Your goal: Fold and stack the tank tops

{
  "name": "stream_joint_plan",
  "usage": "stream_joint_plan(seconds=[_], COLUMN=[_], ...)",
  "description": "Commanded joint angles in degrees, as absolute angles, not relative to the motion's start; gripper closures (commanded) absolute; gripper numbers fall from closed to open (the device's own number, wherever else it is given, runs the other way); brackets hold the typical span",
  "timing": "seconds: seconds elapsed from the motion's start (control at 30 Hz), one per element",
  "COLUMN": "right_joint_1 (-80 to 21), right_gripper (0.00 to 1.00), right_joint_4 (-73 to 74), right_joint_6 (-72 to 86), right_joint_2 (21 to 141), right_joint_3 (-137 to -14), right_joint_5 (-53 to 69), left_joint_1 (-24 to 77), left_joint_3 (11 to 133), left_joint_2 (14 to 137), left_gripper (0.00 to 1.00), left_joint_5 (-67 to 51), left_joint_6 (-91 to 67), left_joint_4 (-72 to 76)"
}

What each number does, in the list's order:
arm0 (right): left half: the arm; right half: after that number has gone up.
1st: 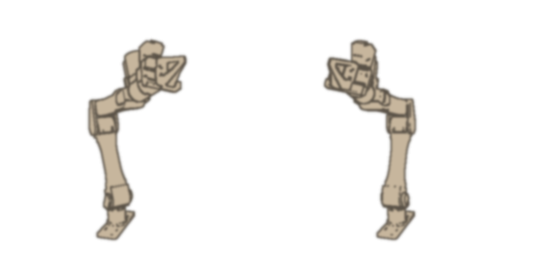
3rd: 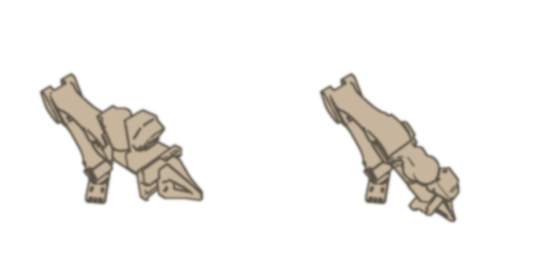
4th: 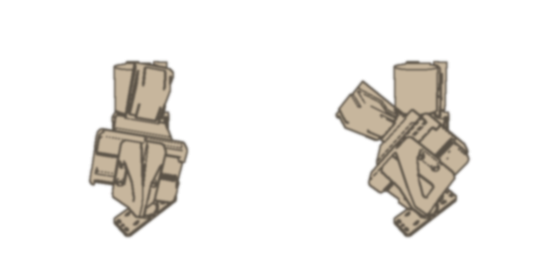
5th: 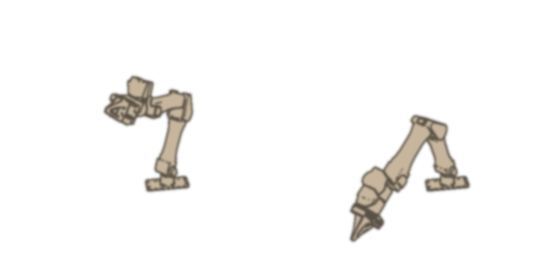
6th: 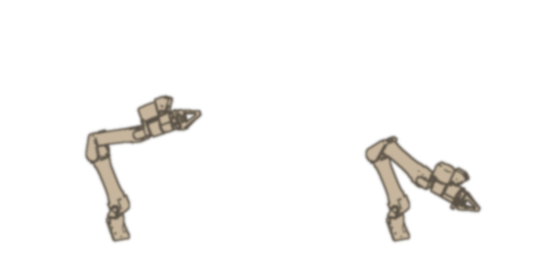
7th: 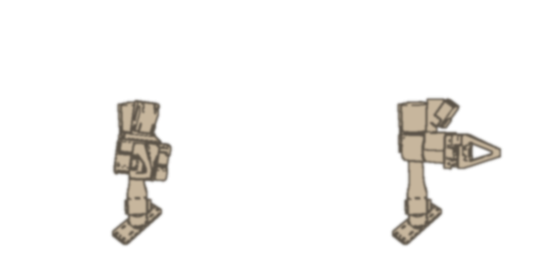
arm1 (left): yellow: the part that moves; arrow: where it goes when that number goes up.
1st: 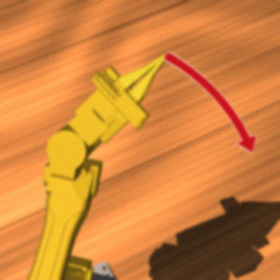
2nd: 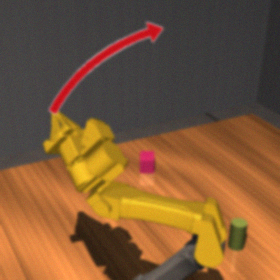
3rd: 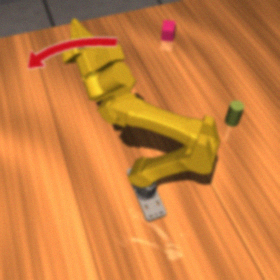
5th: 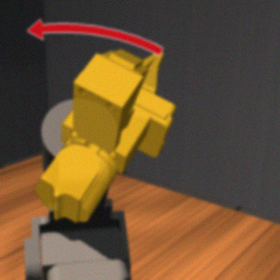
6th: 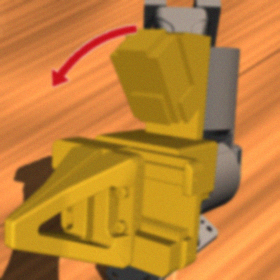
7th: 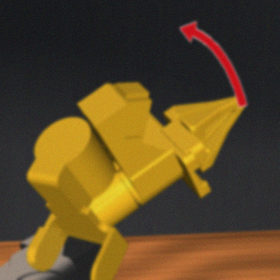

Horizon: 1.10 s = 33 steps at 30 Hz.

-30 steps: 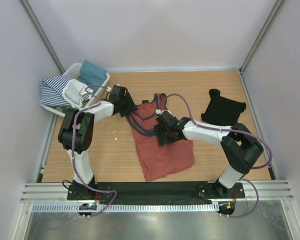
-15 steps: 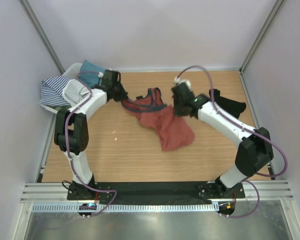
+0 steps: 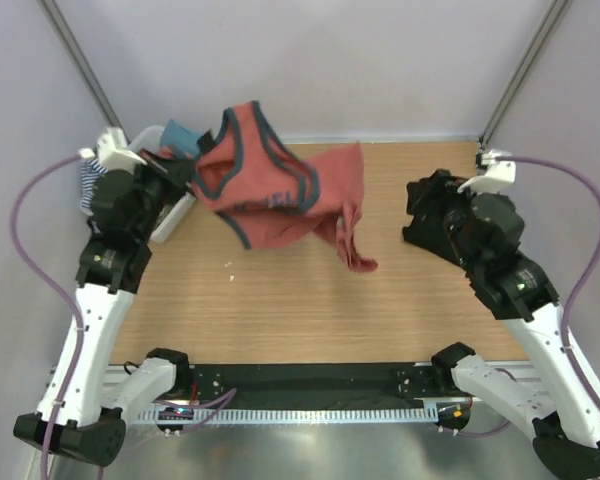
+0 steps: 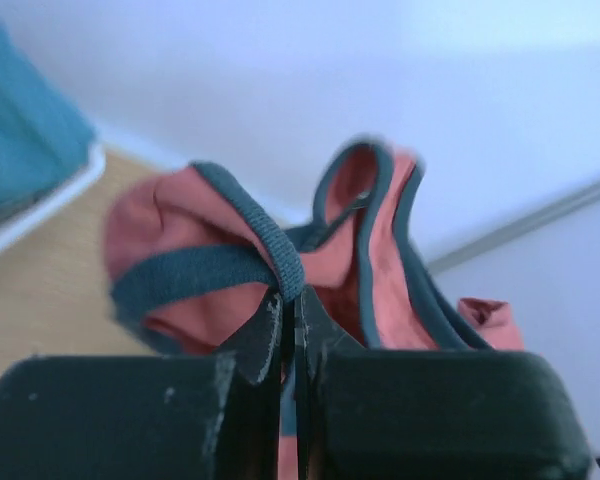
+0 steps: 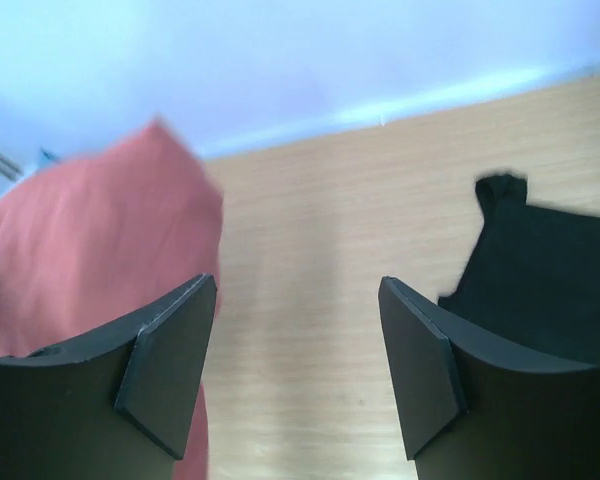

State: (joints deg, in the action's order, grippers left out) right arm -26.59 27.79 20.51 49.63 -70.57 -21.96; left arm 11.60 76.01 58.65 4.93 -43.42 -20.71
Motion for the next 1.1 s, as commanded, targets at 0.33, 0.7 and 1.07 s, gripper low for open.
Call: stream_joint_plan(seconds=[0.33,0.7,1.07], right_joint_1=[-30.31,-50.18,-60.03], right_gripper=[0.34,0.42,0.32], right_joint_4=[27.70,24.35,30.84], right_joint_6=[22.94,21.71,20.39], right_joint_2=[59.49,71.80,83.67], right_joint_3=[-52.22,-50.45,-54.75], right_joint_5=[6.68,5.37,-9.39], left_joint_1=[11.60,11.60,11.43], left_joint_3=[59.22,56.87,55.63], left_joint_2=[59.33,60.03,60.38], left_gripper=[1.00,1.00,1.00], left_joint_5=[-1.94,1.13,2.19], left_joint_6=[-40.87,-40.96,-42.10], left_joint_4=[-27.85,-32.61,-32.34])
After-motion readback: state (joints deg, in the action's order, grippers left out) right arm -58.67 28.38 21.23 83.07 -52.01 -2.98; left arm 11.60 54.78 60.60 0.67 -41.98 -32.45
